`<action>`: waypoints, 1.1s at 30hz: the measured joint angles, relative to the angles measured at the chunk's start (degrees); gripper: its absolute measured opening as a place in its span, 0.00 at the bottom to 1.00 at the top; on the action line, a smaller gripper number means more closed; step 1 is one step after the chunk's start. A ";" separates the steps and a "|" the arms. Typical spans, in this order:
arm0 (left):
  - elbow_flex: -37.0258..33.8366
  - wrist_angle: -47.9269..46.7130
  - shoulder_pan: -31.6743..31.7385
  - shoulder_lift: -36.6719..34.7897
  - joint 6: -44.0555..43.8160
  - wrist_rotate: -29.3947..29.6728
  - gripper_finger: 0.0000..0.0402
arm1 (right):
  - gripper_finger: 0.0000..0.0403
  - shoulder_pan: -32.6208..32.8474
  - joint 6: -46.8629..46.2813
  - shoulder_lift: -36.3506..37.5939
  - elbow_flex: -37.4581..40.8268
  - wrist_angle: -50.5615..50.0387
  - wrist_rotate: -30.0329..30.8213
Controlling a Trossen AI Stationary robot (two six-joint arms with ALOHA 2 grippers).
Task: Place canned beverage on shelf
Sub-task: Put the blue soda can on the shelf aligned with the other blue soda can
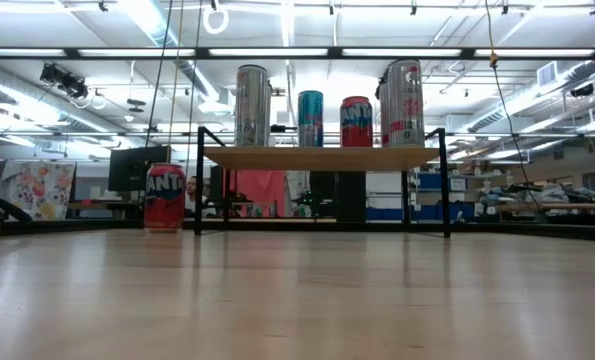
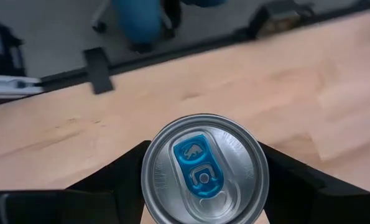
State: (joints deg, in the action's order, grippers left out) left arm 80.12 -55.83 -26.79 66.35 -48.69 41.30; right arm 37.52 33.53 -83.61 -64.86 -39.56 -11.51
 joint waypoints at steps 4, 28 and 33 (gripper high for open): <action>0.00 0.02 -0.02 0.02 0.00 0.00 0.89 | 0.63 0.00 0.78 -0.70 0.00 -0.17 -4.92; 0.00 2.73 -0.02 0.02 -0.49 -0.02 0.89 | 0.63 -4.82 8.68 -5.29 -0.02 -9.89 -5.09; 0.00 2.75 -0.02 0.02 -1.55 -0.01 0.89 | 0.64 -5.91 8.67 -5.29 -0.02 -9.87 -5.05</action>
State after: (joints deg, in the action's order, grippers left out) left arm 80.12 -53.08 -26.81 66.37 -50.24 41.29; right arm 31.61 42.20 -88.90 -64.88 -49.43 -16.56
